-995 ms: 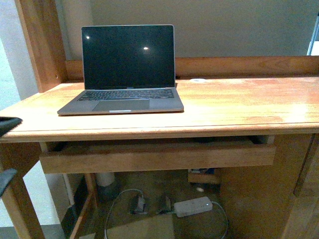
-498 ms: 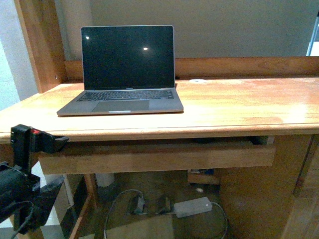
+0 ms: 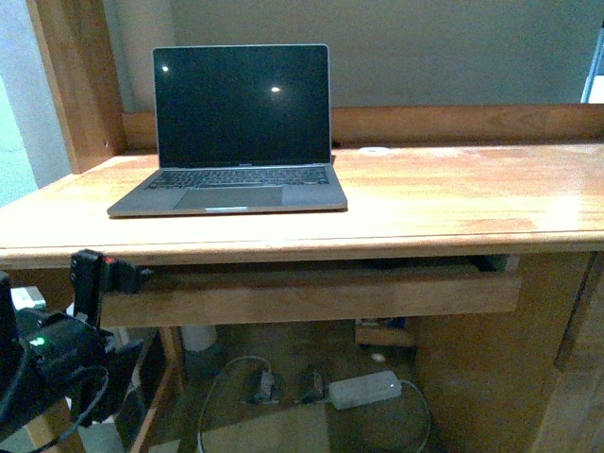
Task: Place mouse
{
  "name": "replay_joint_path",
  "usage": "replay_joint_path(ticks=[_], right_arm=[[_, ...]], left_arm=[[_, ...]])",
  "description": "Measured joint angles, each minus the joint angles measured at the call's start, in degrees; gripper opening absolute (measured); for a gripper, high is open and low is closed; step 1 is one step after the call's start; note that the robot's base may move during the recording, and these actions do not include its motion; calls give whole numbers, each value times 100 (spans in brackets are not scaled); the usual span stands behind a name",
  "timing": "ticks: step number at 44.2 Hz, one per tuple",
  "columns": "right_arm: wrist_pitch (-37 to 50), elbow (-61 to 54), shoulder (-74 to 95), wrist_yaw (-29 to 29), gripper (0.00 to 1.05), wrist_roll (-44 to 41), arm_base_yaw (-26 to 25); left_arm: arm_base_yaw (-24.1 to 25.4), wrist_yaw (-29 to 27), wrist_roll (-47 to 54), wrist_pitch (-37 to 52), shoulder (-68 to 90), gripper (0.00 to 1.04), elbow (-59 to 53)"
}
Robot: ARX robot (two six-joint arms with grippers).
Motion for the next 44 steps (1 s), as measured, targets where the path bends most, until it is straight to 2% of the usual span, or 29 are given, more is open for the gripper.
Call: replay_joint_path(ticks=[11,26,27,34,44], right_arm=[[-2,0,0,0,98,0,0],[-2,0,0,0,98,0,0],[0,0,0,0,98,0,0],[-2,0,0,-2,98,0,0],[-2,0,0,0,98,0,0]], left_arm=[[-11,42,-76,101,551,98,514],[-7,44,-92,-264,1187,98,1403],[-9,35,-92,-289,1187,96,1416],[-81,-61,-129,-297,1021,60,1368],[-50,-39,-372,-177,601,56,621]])
